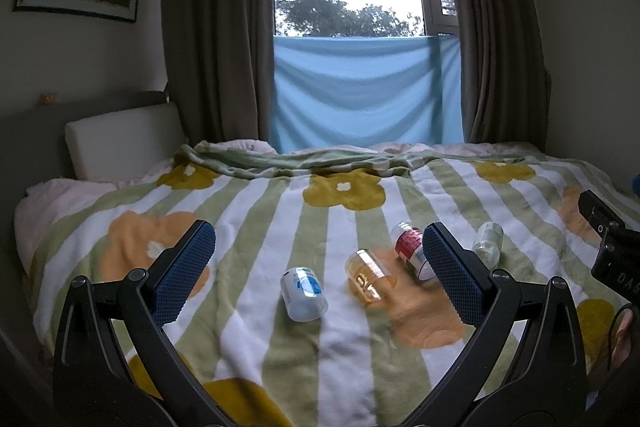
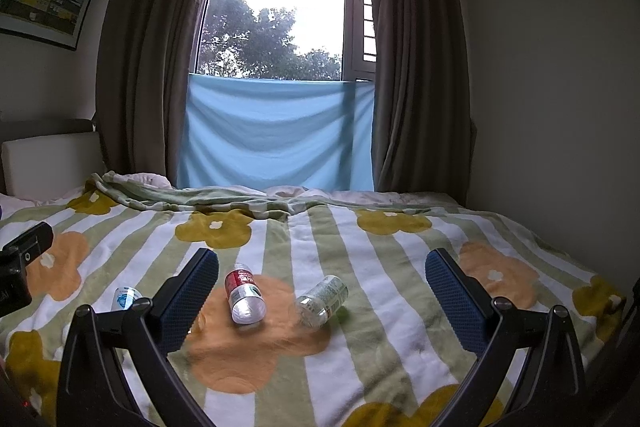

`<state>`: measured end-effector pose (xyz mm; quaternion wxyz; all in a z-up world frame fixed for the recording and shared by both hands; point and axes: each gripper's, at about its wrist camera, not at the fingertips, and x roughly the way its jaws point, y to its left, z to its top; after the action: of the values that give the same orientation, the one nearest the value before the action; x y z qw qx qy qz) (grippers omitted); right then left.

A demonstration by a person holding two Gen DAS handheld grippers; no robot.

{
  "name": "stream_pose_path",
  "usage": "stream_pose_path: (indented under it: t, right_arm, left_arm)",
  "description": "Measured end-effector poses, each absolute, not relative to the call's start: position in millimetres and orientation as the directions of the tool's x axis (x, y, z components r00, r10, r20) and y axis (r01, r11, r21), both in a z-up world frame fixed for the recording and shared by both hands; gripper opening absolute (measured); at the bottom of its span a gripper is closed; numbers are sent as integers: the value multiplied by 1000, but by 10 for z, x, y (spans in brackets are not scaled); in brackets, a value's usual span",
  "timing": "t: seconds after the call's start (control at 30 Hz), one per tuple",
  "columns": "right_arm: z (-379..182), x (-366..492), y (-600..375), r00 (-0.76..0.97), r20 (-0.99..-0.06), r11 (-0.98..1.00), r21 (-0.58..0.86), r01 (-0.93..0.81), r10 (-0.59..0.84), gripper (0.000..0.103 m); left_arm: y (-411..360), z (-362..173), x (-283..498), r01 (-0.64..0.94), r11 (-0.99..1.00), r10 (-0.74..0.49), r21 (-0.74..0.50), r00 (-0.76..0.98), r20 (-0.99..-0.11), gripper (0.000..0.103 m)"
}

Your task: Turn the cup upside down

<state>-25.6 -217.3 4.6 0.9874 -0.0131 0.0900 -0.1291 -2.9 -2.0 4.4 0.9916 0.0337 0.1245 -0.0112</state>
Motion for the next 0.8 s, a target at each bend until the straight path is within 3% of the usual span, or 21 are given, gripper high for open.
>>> stream_pose_path:
  t: [0.8]
  right_arm:
    - [-58,-211,-2175,944,-216,968,-55,245,-252,103]
  left_arm:
    - [72,-13,87,9,999,4,43,955,-297,103]
